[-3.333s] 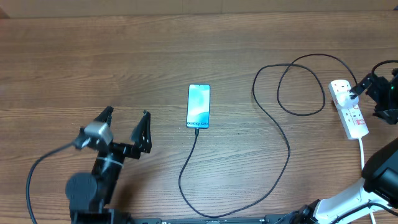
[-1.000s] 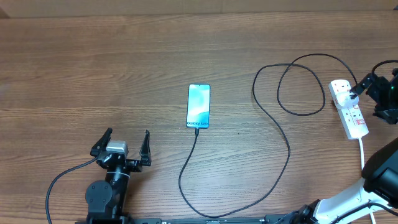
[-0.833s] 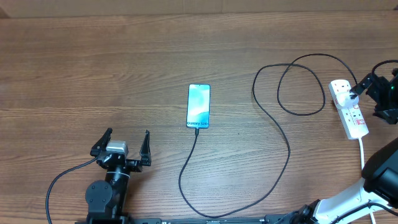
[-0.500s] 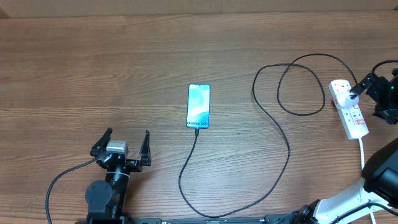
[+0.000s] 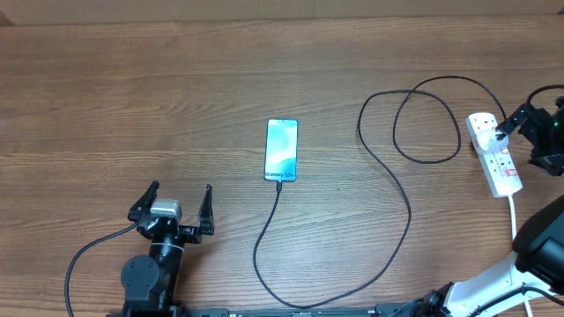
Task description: Plug charger to phone and switch on socket
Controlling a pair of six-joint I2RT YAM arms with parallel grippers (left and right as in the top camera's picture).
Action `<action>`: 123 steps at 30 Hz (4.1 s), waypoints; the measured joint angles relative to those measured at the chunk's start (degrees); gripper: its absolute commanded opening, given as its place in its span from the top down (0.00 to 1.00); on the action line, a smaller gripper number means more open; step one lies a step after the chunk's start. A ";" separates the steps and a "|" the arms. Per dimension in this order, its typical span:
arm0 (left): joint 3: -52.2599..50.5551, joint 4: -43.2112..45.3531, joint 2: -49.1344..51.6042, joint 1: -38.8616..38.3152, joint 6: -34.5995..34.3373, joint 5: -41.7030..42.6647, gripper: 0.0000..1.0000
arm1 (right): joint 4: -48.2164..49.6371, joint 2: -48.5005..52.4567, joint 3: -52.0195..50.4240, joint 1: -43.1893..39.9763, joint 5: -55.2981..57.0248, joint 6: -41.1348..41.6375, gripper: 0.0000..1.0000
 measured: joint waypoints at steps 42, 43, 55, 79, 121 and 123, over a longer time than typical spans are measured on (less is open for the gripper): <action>0.00 0.00 0.00 0.00 0.00 0.00 0.00 | 0.02 -25.81 0.00 7.69 0.11 0.02 0.00; 0.00 -0.02 0.00 0.00 0.00 0.00 0.00 | -0.02 -25.81 0.00 9.53 0.11 0.02 0.00; 0.00 -0.02 0.00 0.00 0.00 -0.02 0.00 | 0.42 -25.83 0.00 30.25 1.62 -0.04 0.00; 0.00 -0.02 0.00 0.00 0.00 -0.20 0.01 | 44.81 -29.55 -46.93 35.19 -5.62 -7.52 0.00; 0.00 -0.04 0.00 0.00 0.02 -0.22 0.00 | 62.95 -90.27 -91.93 37.66 4.11 4.52 0.00; 0.00 -0.04 0.00 0.00 0.00 -0.22 0.00 | 62.99 -92.80 -91.93 37.64 4.02 4.50 0.00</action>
